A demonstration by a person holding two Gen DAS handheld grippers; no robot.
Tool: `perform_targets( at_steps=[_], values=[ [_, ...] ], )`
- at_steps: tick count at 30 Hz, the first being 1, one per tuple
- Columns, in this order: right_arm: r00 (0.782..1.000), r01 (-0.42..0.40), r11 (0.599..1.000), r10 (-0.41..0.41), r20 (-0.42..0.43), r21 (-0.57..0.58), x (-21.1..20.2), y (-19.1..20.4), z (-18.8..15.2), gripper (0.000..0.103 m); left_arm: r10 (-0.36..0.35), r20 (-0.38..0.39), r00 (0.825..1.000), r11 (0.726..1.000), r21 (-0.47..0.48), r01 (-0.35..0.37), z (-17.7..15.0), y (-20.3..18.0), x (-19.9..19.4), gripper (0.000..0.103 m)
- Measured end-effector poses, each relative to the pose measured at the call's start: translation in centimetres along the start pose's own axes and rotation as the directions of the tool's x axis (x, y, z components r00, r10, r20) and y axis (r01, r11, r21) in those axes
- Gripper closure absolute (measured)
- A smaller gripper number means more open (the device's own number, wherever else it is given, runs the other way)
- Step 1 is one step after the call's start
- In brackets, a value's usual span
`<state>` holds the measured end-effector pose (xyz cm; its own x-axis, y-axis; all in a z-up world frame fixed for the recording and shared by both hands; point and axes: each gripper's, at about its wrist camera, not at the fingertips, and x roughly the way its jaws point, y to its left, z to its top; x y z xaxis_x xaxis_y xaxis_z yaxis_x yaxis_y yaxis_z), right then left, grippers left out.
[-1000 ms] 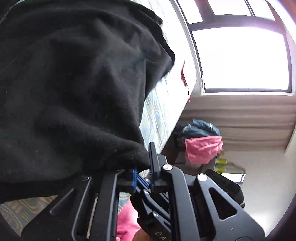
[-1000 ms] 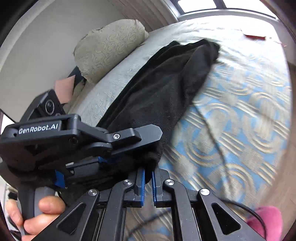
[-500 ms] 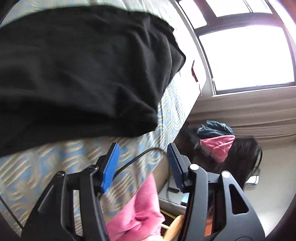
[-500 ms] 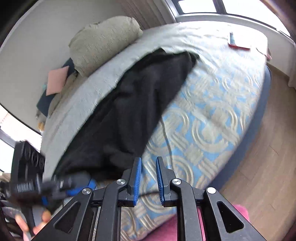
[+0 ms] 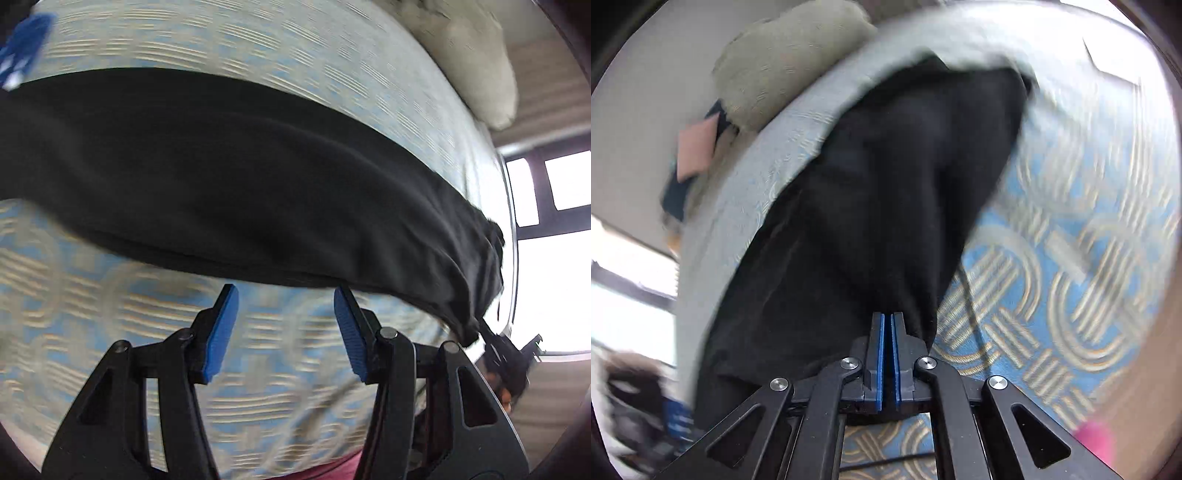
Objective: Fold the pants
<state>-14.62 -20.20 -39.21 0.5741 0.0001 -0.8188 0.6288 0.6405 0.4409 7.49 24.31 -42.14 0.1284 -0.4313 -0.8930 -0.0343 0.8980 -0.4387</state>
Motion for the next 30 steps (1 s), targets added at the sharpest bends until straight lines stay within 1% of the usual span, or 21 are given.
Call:
perform_targets(
  at_steps=[1, 2, 4, 5, 6, 8, 10, 11, 12, 13, 14, 15, 17, 18, 20, 22, 24, 25, 26, 28, 30],
  values=[
    [0.999, 0.003, 0.996, -0.001, 0.032, -0.086, -0.9, 2.3, -0.5, 0.096, 0.015, 0.017, 1.000, 1.000, -0.021, -0.014, 0.5, 1.2, -0.7, 0.048],
    [0.998, -0.058, 0.985, 0.062, 0.022, -0.164, -1.5, 4.9, -1.3, 0.096, 0.035, 0.045, 0.998, 0.998, -0.048, -0.033, 1.1, 2.7, -1.7, 0.048],
    [0.970, -0.235, 0.938, 0.210, -0.119, -0.253, -0.6, 9.1, -3.2, 0.091, 0.063, 0.103, 0.993, 0.994, -0.093, -0.053, 2.5, 5.1, -3.2, 0.048],
    [0.948, -0.301, 0.916, 0.256, -0.190, -0.267, 0.3, 10.6, -4.1, 0.091, 0.072, 0.134, 0.988, 0.992, -0.115, -0.057, 3.1, 6.4, -4.1, 0.047],
    [0.932, -0.333, 0.905, 0.273, -0.239, -0.266, 1.5, 11.6, -4.7, 0.091, 0.078, 0.158, 0.984, 0.989, -0.134, -0.057, 3.5, 7.5, -4.9, 0.042],
    [0.939, -0.280, 0.932, 0.216, -0.267, -0.230, 3.9, 11.9, -5.2, 0.091, 0.092, 0.175, 0.980, 0.982, -0.177, -0.061, 3.7, 9.0, -5.5, 0.039],
    [0.932, -0.275, 0.954, 0.234, -0.278, -0.117, 5.5, 10.2, -4.9, 0.091, 0.080, 0.180, 0.980, 0.979, -0.200, -0.043, 3.4, 10.7, -6.0, 0.039],
    [0.938, -0.242, 0.968, 0.214, -0.273, -0.072, 6.0, 9.2, -4.8, 0.091, 0.088, 0.178, 0.980, 0.978, -0.200, -0.051, 3.3, 11.6, -6.4, 0.039],
    [0.953, -0.159, 0.986, 0.143, -0.265, -0.039, 5.8, 7.9, -5.2, 0.094, 0.107, 0.181, 0.978, 0.977, -0.201, -0.070, 3.3, 12.0, -6.6, 0.039],
    [0.951, -0.156, 0.988, 0.155, -0.267, 0.019, 6.0, 7.5, -4.8, 0.100, 0.138, 0.194, 0.971, 0.973, -0.209, -0.096, 3.3, 12.1, -6.6, 0.039],
    [0.949, -0.157, 0.985, 0.169, -0.267, 0.069, 5.6, 6.9, -5.0, 0.099, 0.177, 0.220, 0.959, 0.967, -0.222, -0.127, 3.4, 12.5, -7.3, 0.039],
    [0.953, -0.136, 0.988, 0.149, -0.262, 0.067, 5.2, 7.1, -4.9, 0.099, 0.205, 0.241, 0.949, 0.962, -0.228, -0.150, 3.3, 13.0, -7.9, 0.039],
    [0.976, -0.038, 0.996, 0.021, -0.216, -0.075, 3.2, 9.5, -5.3, 0.094, 0.220, 0.278, 0.935, 0.963, -0.216, -0.163, 3.8, 13.9, -9.4, 0.039],
    [0.983, -0.030, 0.987, 0.000, -0.186, -0.158, 2.2, 11.4, -5.8, 0.092, 0.217, 0.288, 0.933, 0.966, -0.199, -0.164, 4.3, 13.9, -10.0, 0.039],
    [0.978, -0.112, 0.964, 0.065, -0.196, -0.241, 1.4, 14.6, -6.2, 0.092, 0.211, 0.305, 0.929, 0.972, -0.166, -0.167, 5.1, 13.6, -10.7, 0.039],
    [0.959, -0.214, 0.926, 0.139, -0.248, -0.310, 1.3, 18.2, -7.1, 0.090, 0.218, 0.306, 0.927, 0.974, -0.133, -0.185, 5.4, 13.0, -10.4, 0.034],
    [0.938, -0.287, 0.876, 0.174, -0.299, -0.388, 1.7, 22.3, -8.3, 0.089, 0.234, 0.261, 0.937, 0.970, -0.127, -0.207, 5.6, 12.9, -8.8, 0.031],
    [0.932, -0.303, 0.860, 0.178, -0.314, -0.411, 1.7, 23.6, -8.9, 0.089, 0.226, 0.220, 0.949, 0.970, -0.139, -0.199, 5.5, 13.1, -7.9, 0.031],
    [0.921, -0.329, 0.840, 0.185, -0.342, -0.432, 2.0, 25.3, -9.6, 0.089, 0.201, 0.182, 0.963, 0.972, -0.159, -0.173, 5.3, 13.5, -6.9, 0.031],
    [0.900, -0.370, 0.815, 0.196, -0.390, -0.445, 3.3, 27.8, -10.1, 0.089, 0.105, 0.124, 0.987, 0.972, -0.223, -0.076, 4.6, 14.8, -5.1, 0.031],
    [0.857, -0.442, 0.779, 0.220, -0.465, -0.446, 4.1, 30.2, -11.7, 0.089, 0.025, 0.134, 0.991, 0.954, -0.298, 0.016, 4.3, 16.4, -4.2, 0.031]
  ],
)
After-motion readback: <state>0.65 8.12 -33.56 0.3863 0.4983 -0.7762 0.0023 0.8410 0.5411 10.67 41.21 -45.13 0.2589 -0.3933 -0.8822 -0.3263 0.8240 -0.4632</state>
